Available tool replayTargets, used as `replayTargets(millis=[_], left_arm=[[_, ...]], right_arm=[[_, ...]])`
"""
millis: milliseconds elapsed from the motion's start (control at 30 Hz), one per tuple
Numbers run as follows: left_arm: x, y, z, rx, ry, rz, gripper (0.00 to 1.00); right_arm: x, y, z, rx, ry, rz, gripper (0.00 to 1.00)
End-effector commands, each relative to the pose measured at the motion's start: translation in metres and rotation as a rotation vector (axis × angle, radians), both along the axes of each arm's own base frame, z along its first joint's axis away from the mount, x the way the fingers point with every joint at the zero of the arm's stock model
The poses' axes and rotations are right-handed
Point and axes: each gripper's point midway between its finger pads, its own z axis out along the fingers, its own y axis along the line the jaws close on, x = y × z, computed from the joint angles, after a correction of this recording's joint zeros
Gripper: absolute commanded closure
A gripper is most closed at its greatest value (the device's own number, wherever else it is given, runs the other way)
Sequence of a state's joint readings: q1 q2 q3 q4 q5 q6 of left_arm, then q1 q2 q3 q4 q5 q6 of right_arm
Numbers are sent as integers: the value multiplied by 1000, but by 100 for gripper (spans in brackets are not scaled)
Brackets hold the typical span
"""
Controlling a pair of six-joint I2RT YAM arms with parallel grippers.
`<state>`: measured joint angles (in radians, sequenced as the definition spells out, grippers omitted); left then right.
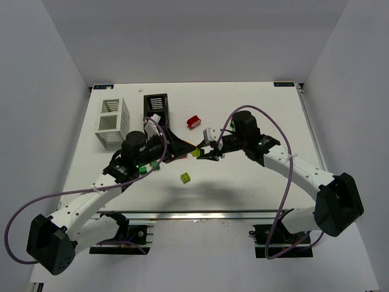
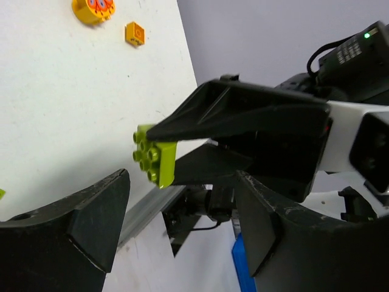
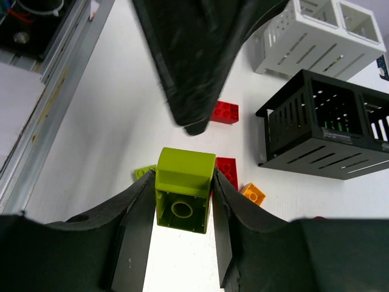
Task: Sort the legos into containers by color
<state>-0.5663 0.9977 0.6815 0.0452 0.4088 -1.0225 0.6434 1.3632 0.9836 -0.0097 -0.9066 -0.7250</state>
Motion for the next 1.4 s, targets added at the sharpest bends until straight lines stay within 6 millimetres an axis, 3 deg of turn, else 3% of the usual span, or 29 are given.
replayTargets(millis=[0, 400, 700, 967, 1100, 1200, 1233, 1367], left_arm=[[6, 0, 14, 23, -79, 8, 21], [-2, -12, -14, 118, -47, -43, 29], [-5, -20, -16, 115, -45, -66, 34], [-2, -27, -13, 107, -60, -78, 43], [-3, -28, -13, 108, -56, -86, 55], [-2, -27, -10, 117, -70, -79, 72], [-3, -23, -16, 149, -49, -68, 79], [-3, -13, -10, 197, -72, -43, 88]], right_arm=[[-11, -4, -1, -10, -63, 38, 100], [-18, 4, 11, 19, -15, 61, 100], [-24, 8, 20, 39, 12, 71, 100], [-32, 9, 17, 33, 22, 82, 100], [-31, 10, 20, 48, 8, 79, 100], [-31, 10, 20, 47, 9, 74, 100], [-30, 10, 20, 46, 11, 71, 96], [-28, 9, 19, 43, 18, 47, 68]])
